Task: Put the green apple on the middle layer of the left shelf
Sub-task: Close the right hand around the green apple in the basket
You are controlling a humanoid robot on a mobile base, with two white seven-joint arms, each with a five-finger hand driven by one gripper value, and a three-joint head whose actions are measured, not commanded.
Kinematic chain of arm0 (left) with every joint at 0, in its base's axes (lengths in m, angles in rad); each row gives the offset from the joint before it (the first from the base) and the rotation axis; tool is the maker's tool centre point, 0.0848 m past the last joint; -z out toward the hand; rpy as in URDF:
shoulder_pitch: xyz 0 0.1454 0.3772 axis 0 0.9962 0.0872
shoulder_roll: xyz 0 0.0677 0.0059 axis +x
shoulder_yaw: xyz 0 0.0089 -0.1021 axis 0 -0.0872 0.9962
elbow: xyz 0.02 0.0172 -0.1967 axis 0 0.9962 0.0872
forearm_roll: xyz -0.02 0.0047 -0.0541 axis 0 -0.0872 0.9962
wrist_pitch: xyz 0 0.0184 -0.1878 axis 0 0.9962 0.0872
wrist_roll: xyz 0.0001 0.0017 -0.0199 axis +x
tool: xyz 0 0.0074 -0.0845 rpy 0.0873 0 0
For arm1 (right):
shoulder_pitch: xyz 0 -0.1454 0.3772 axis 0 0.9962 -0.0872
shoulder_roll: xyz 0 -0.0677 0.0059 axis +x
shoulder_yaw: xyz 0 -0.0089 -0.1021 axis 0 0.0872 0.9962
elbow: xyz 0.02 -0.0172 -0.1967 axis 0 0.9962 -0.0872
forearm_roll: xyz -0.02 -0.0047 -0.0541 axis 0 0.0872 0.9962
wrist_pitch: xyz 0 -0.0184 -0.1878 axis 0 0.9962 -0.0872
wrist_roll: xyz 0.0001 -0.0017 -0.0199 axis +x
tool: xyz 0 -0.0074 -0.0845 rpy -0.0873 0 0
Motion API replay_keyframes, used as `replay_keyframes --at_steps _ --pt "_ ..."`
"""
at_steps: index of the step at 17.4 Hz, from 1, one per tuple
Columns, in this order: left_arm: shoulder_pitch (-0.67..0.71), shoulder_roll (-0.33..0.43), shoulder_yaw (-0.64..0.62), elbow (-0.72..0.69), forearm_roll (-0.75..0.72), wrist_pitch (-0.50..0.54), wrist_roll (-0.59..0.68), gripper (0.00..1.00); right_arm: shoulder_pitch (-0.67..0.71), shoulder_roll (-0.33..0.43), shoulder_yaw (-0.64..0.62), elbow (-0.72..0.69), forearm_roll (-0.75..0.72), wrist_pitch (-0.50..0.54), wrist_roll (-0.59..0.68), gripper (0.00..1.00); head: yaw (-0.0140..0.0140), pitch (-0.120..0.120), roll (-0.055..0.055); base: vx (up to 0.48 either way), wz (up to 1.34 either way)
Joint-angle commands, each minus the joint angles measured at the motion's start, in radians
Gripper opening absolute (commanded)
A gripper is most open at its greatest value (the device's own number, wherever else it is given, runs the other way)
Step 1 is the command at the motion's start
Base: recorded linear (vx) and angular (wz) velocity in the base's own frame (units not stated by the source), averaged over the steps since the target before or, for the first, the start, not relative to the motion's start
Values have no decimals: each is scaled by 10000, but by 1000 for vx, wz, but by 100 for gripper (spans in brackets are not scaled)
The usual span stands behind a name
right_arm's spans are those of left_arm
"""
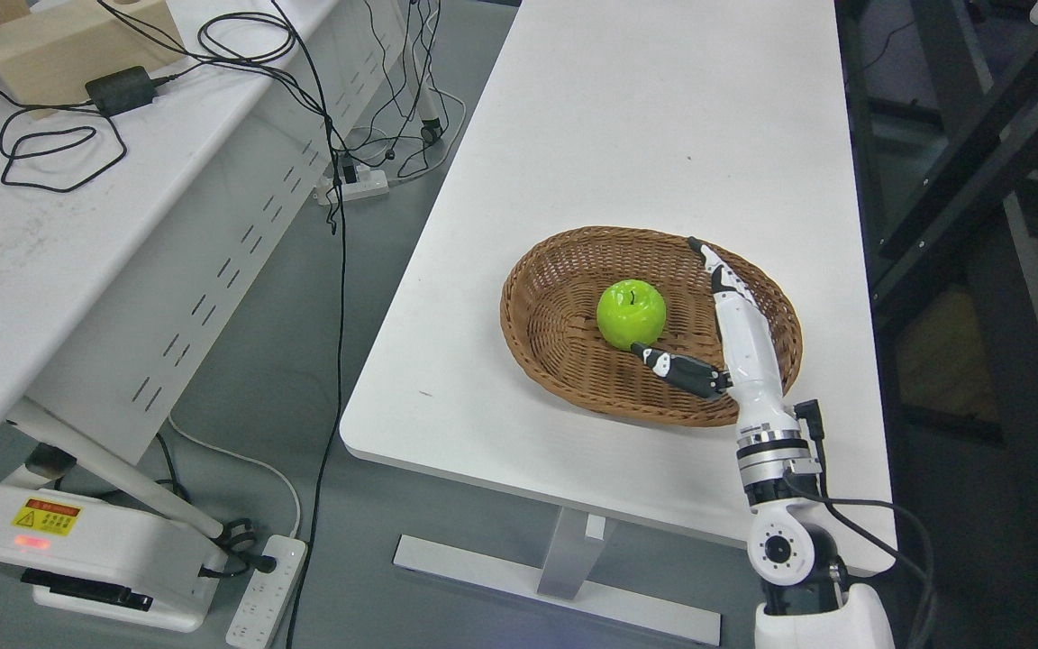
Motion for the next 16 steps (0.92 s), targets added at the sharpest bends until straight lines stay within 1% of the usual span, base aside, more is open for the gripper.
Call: replay_keyframes --at_steps 1,4,16 --pt "1 175 -19 -3 0 1 2 100 -220 -160 800 433 71 28 420 100 0 0 0 68 -36" --pt "1 175 12 -3 0 1 2 100 -541 -160 893 601 270 28 420 100 0 0 0 56 -17" --pt "1 175 -19 -3 0 1 2 100 -1860 -160 939 2855 1466 28 420 100 0 0 0 7 -1"
